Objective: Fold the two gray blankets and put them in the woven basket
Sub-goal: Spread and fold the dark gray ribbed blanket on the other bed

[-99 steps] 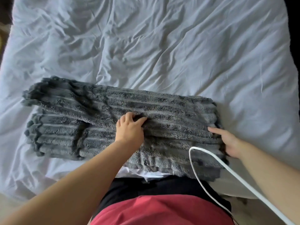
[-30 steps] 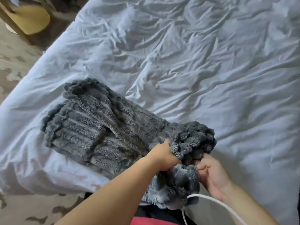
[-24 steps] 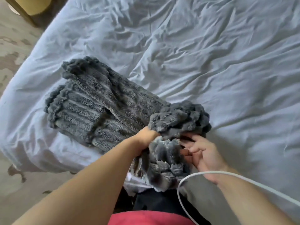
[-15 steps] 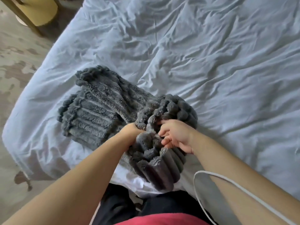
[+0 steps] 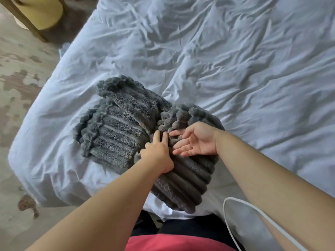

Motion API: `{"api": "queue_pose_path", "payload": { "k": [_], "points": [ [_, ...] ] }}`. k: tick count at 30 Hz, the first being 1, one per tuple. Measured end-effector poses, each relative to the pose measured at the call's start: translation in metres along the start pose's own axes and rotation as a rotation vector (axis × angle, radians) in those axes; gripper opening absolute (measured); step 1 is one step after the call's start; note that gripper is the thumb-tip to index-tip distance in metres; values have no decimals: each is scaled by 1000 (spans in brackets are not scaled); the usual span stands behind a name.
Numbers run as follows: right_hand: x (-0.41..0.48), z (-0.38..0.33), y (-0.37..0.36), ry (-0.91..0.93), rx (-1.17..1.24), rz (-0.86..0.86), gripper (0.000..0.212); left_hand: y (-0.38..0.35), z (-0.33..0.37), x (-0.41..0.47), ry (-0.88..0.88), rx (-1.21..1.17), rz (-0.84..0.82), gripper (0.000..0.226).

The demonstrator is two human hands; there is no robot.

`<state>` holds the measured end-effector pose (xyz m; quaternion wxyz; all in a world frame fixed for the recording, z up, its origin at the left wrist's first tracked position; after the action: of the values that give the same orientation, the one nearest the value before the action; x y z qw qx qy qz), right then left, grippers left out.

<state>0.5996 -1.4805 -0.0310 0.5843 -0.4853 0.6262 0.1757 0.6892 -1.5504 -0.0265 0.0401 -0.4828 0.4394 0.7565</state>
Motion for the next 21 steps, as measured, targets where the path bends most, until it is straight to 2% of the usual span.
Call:
{"api": "queue_pose_path", "payload": {
  "k": [2, 5, 9, 12, 17, 21],
  "points": [
    [-5, 10, 14, 73, 102, 13, 39, -8, 6, 6, -5, 32, 65, 105],
    [-9, 38, 45, 148, 306, 202, 32, -8, 13, 17, 18, 52, 96, 99],
    [-9, 102, 86, 78, 600, 453, 24, -9, 18, 32, 63, 66, 19, 96],
    [-5, 127, 103, 49, 649, 554, 21, -11, 17, 40, 80, 69, -18, 92],
    [14, 127, 91, 142, 726, 341, 29, -4, 4, 52, -19, -93, -36, 91],
    [23, 127, 74, 178, 798, 183, 46, -1, -9, 53, -54, -211, -10, 102]
  ]
}}
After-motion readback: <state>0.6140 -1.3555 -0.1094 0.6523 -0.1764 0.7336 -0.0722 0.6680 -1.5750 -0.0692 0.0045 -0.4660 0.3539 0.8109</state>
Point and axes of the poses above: each hand's wrist, its own x-axis towards the middle knuckle, its own y-axis out of the back of the hand, z = x × y, the point moved 8 cm from there along x, towards the middle knuckle, and after that the axes turned 6 degrees about -y, right-handed, at the moved point
